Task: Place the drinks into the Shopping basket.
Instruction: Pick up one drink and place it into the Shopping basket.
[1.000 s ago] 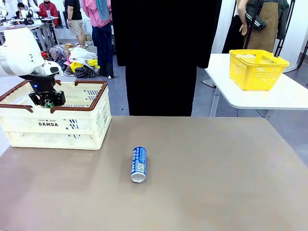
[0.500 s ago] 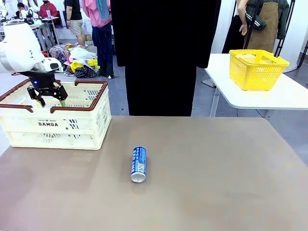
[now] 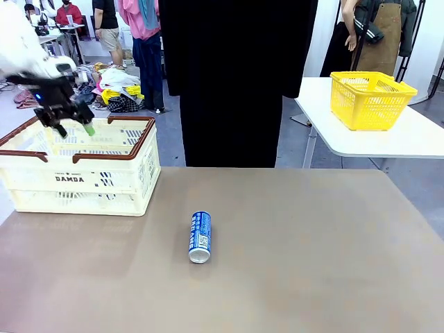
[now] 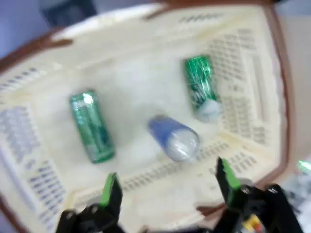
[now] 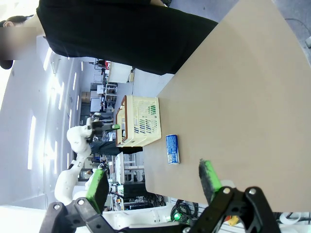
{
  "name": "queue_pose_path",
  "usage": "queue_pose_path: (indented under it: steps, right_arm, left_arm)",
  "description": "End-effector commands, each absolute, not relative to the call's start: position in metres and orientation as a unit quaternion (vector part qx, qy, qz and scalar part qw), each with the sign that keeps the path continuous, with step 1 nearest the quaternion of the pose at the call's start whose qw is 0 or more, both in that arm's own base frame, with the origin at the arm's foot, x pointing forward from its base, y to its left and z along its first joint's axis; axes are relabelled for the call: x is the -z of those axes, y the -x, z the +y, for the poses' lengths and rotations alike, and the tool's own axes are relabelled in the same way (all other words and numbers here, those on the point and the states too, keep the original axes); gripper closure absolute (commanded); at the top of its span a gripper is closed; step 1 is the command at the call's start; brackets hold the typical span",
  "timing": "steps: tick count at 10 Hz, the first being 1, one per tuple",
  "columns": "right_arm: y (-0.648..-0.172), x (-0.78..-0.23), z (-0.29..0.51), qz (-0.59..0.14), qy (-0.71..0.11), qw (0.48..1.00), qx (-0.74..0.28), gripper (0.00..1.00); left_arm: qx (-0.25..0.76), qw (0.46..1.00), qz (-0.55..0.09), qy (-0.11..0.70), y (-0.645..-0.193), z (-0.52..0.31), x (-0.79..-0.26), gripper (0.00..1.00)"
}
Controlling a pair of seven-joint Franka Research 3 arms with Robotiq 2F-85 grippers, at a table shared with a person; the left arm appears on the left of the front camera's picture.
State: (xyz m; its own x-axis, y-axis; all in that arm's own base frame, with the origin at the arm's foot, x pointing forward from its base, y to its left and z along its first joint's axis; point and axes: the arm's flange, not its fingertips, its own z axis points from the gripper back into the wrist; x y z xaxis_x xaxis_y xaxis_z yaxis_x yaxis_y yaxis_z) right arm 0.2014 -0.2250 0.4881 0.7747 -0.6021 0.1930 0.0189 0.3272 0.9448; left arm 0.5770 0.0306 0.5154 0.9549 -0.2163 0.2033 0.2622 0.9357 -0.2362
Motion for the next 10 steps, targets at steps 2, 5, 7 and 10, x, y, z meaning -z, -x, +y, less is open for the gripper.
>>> queue_pose_path:
  steps: [2,5,7,10]
  right_arm:
    - [-0.204,-0.49,-0.226,-0.283,-0.551,0.762,0.19,0.0]
    - [-0.204,-0.49,-0.226,-0.283,-0.551,0.762,0.19,0.0]
    - [-0.204,-0.49,-0.226,-0.283,-0.551,0.762,0.19,0.0]
    - [-0.204,-0.49,-0.226,-0.283,-0.551,0.762,0.19,0.0]
  left_arm:
    - [0.186,0.922,-0.094,0.325,-0.506,0.061,-0.573,0.0]
    - [0.13,0.823,-0.141,0.534,-0.466,0.097,-0.553,0.0]
    - [0.129,0.754,-0.152,0.626,-0.435,0.133,-0.512,0.0]
    - [0.112,0.759,-0.154,0.623,-0.428,0.143,-0.503,0.0]
